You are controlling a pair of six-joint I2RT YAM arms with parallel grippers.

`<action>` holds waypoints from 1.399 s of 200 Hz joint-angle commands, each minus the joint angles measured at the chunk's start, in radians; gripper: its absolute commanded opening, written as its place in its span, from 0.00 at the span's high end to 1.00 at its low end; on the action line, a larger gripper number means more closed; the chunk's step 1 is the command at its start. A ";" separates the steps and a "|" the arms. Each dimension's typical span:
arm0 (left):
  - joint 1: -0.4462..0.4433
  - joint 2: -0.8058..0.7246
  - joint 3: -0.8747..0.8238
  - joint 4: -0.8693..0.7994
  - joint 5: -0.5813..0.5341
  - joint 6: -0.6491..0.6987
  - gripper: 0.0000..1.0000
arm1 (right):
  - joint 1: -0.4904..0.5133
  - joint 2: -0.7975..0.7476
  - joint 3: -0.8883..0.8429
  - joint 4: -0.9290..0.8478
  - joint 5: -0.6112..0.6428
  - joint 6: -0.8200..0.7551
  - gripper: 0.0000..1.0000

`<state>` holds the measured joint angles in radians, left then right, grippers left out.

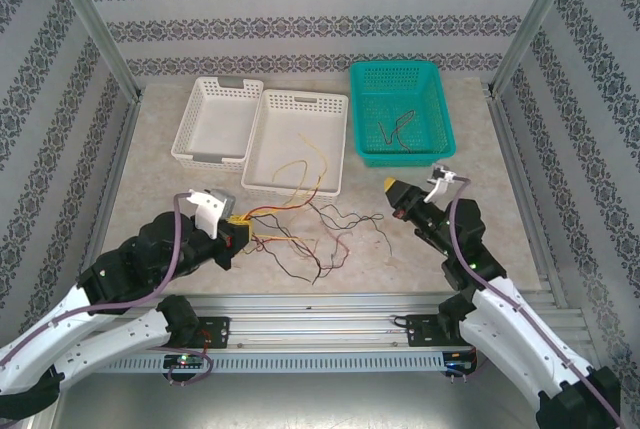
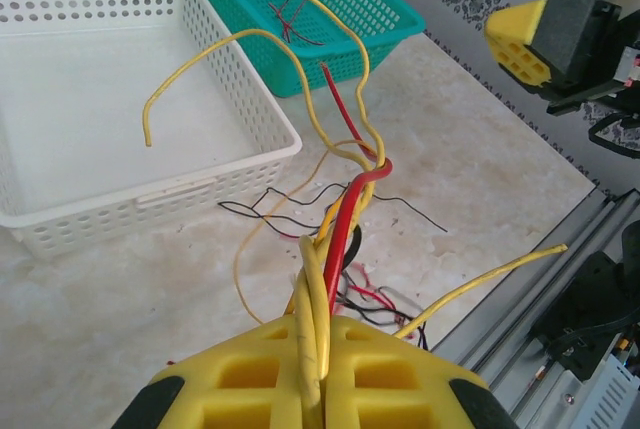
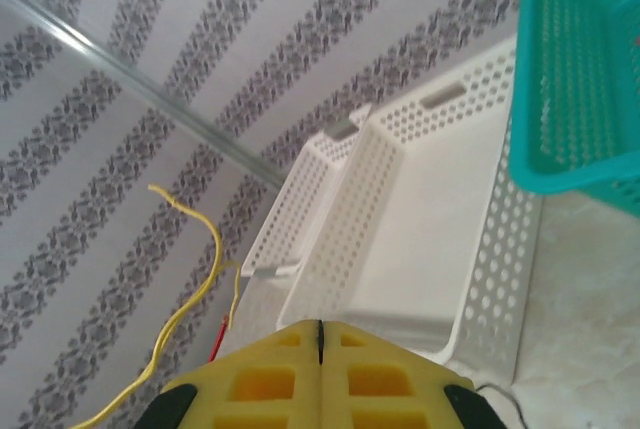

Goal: Untangle the cables

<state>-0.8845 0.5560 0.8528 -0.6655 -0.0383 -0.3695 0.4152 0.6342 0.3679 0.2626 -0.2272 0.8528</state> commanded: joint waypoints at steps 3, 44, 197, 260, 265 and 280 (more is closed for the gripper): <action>-0.009 0.025 -0.013 0.058 0.026 0.029 1.00 | 0.032 0.051 0.052 0.062 -0.109 -0.038 0.67; -0.010 0.108 -0.014 0.137 0.064 0.037 1.00 | 0.168 0.261 0.128 0.163 -0.191 -0.073 0.44; -0.010 0.153 0.000 0.096 0.137 0.078 1.00 | 0.234 0.359 0.174 0.134 0.096 -0.128 1.00; -0.010 0.153 0.038 -0.066 0.081 0.138 1.00 | 0.099 0.127 0.151 -0.064 0.213 -0.151 1.00; -0.010 0.153 0.038 -0.071 0.076 0.140 0.99 | 0.086 0.118 0.159 -0.083 0.215 -0.154 1.00; -0.010 0.156 0.036 -0.086 0.062 0.150 0.99 | 0.060 0.094 0.187 -0.142 0.227 -0.176 1.00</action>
<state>-0.8944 0.7456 0.8642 -0.5602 0.0990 -0.2573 0.5930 0.7689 0.5285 0.2623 -0.2474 0.7399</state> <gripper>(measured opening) 0.077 0.048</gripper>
